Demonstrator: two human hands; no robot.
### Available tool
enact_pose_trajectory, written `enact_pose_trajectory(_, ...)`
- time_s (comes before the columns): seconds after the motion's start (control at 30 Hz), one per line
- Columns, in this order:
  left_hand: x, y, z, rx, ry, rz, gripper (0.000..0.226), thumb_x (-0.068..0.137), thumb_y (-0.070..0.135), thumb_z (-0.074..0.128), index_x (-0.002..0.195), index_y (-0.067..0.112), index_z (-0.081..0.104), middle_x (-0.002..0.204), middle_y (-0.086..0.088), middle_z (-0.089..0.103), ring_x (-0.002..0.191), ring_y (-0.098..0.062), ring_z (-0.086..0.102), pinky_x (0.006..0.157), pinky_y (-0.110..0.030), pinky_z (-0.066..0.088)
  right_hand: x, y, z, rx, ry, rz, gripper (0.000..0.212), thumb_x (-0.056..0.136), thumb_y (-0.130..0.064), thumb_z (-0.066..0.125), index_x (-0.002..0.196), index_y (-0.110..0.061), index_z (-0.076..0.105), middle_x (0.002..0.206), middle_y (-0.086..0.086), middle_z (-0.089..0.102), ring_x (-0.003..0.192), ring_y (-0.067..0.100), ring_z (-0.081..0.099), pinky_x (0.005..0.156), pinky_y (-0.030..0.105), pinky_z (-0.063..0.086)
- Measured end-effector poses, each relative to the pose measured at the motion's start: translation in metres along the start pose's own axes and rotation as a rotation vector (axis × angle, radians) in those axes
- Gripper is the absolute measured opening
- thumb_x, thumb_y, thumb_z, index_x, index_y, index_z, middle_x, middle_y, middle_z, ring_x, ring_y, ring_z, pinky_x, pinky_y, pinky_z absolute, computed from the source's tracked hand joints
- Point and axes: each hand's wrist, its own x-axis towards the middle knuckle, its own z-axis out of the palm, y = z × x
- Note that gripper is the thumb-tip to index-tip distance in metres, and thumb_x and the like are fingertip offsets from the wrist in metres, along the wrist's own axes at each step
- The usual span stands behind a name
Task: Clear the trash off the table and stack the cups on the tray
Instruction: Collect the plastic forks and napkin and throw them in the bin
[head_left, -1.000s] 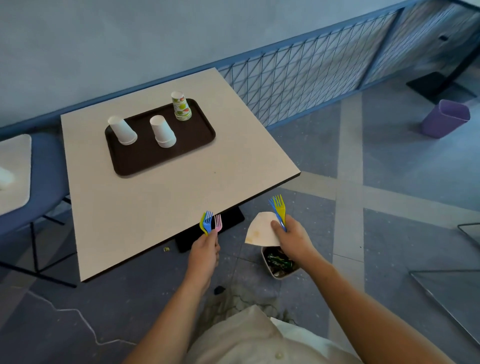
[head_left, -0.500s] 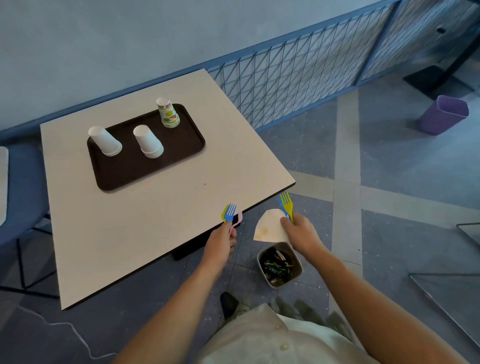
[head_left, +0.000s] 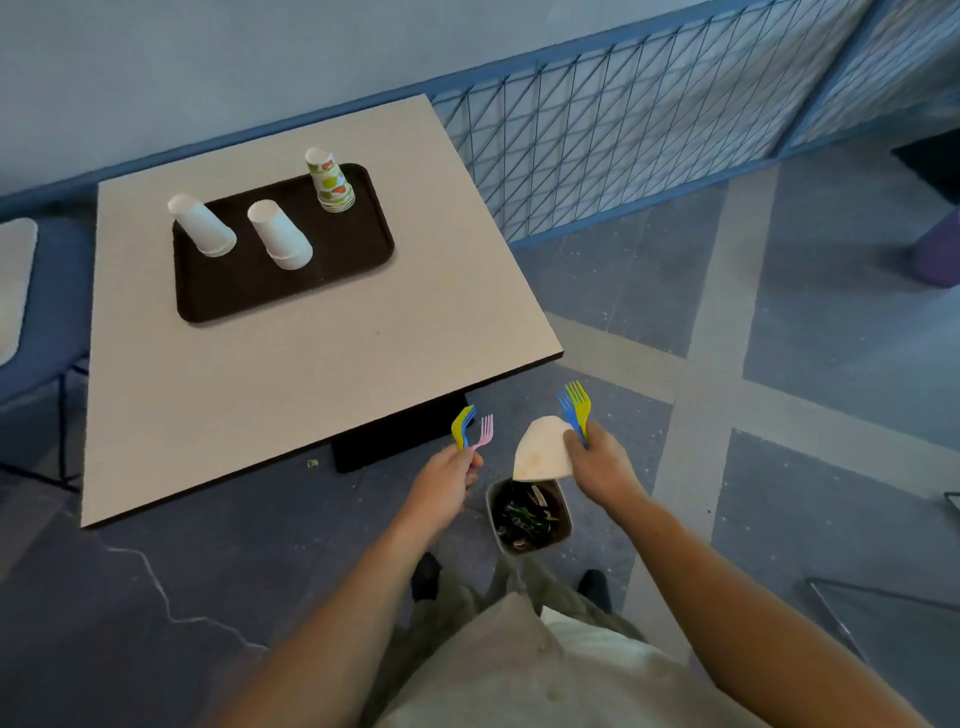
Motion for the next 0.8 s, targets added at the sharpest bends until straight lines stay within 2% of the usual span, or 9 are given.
enact_pose_trajectory(0.13, -0.014, -0.010, 0.039, 0.032, 0.035, 0.008, 0.032, 0.111, 0.028, 0.041, 0.090, 0.017, 0.063, 0.060, 0.005, 0.040, 0.046, -0.009, 0.036, 0.050, -0.027, 0.032, 0.017, 0.032, -0.023, -0.071, -0.069, -0.046, 0.025, 0.107, -0.033, 0.041, 0.104, -0.011, 0.052, 0.097, 0.010, 0.058, 0.094, 0.032, 0.057, 0.077, 0.037, 0.040)
enact_pose_trajectory(0.2, -0.017, -0.016, 0.057, 0.054, 0.073, -0.004, 0.031, 0.111, 0.024, 0.042, 0.090, 0.018, 0.065, 0.060, 0.005, 0.042, 0.045, -0.006, 0.039, 0.047, -0.023, 0.034, 0.025, 0.048, -0.029, -0.104, -0.103, -0.059, 0.028, 0.107, -0.032, 0.041, 0.112, -0.008, 0.053, 0.102, 0.013, 0.060, 0.100, 0.036, 0.058, 0.078, 0.036, 0.039)
enact_pose_trajectory(0.3, -0.015, -0.025, 0.080, 0.078, 0.126, -0.066, 0.029, 0.109, 0.023, 0.047, 0.090, 0.017, 0.068, 0.058, 0.004, 0.044, 0.048, -0.012, 0.039, 0.047, -0.027, 0.028, 0.038, 0.068, -0.030, -0.128, -0.147, -0.058, 0.035, 0.107, -0.029, 0.040, 0.126, -0.004, 0.054, 0.117, 0.023, 0.064, 0.110, 0.041, 0.060, 0.081, 0.036, 0.040)
enact_pose_trajectory(0.43, -0.004, -0.042, 0.101, 0.062, 0.164, -0.233, 0.039, 0.102, 0.018, 0.051, 0.063, 0.015, 0.051, 0.051, -0.001, 0.042, 0.041, -0.015, 0.037, 0.046, -0.025, 0.025, 0.056, 0.093, -0.017, -0.179, -0.225, 0.018, 0.034, 0.105, -0.021, 0.039, 0.130, -0.003, 0.053, 0.123, 0.027, 0.062, 0.112, 0.042, 0.060, 0.080, 0.034, 0.040)
enact_pose_trajectory(0.5, 0.009, -0.055, 0.111, 0.051, 0.156, -0.312, 0.039, 0.100, 0.015, 0.048, 0.061, 0.014, 0.049, 0.050, -0.004, 0.041, 0.037, -0.016, 0.036, 0.047, -0.023, 0.025, 0.069, 0.109, -0.005, -0.201, -0.242, 0.058, 0.034, 0.103, -0.019, 0.039, 0.129, -0.002, 0.053, 0.124, 0.028, 0.061, 0.111, 0.042, 0.060, 0.080, 0.035, 0.041)
enact_pose_trajectory(0.6, 0.040, -0.082, 0.123, 0.087, 0.161, -0.379, 0.037, 0.099, 0.014, 0.046, 0.063, 0.013, 0.053, 0.055, -0.012, 0.047, 0.046, -0.020, 0.039, 0.051, -0.026, 0.029, 0.093, 0.136, 0.024, -0.230, -0.248, 0.080, 0.032, 0.104, -0.020, 0.039, 0.123, 0.000, 0.055, 0.124, 0.030, 0.062, 0.113, 0.044, 0.060, 0.086, 0.039, 0.045)
enact_pose_trajectory(0.67, 0.065, -0.104, 0.128, 0.137, 0.148, -0.415, 0.034, 0.098, 0.013, 0.048, 0.067, 0.010, 0.060, 0.069, -0.025, 0.054, 0.051, -0.027, 0.046, 0.058, -0.031, 0.033, 0.111, 0.157, 0.048, -0.236, -0.263, 0.074, 0.032, 0.105, -0.019, 0.039, 0.127, 0.000, 0.052, 0.126, 0.030, 0.061, 0.116, 0.045, 0.058, 0.088, 0.041, 0.044)
enact_pose_trajectory(0.73, 0.089, -0.127, 0.133, 0.177, 0.134, -0.445, 0.026, 0.096, 0.014, 0.053, 0.084, -0.002, 0.069, 0.084, -0.033, 0.063, 0.068, -0.040, 0.062, 0.066, -0.033, 0.037, 0.130, 0.179, 0.073, -0.250, -0.260, 0.068, 0.035, 0.106, -0.019, 0.038, 0.135, -0.002, 0.048, 0.127, 0.031, 0.060, 0.117, 0.046, 0.057, 0.089, 0.042, 0.044)
enact_pose_trajectory(0.8, 0.115, -0.153, 0.137, 0.253, 0.140, -0.430, 0.025, 0.094, 0.015, 0.055, 0.098, -0.002, 0.073, 0.089, -0.028, 0.070, 0.082, -0.039, 0.069, 0.067, -0.034, 0.044, 0.149, 0.201, 0.098, -0.281, -0.247, 0.059, 0.039, 0.106, -0.019, 0.037, 0.142, -0.007, 0.044, 0.126, 0.029, 0.061, 0.116, 0.046, 0.058, 0.091, 0.044, 0.045)
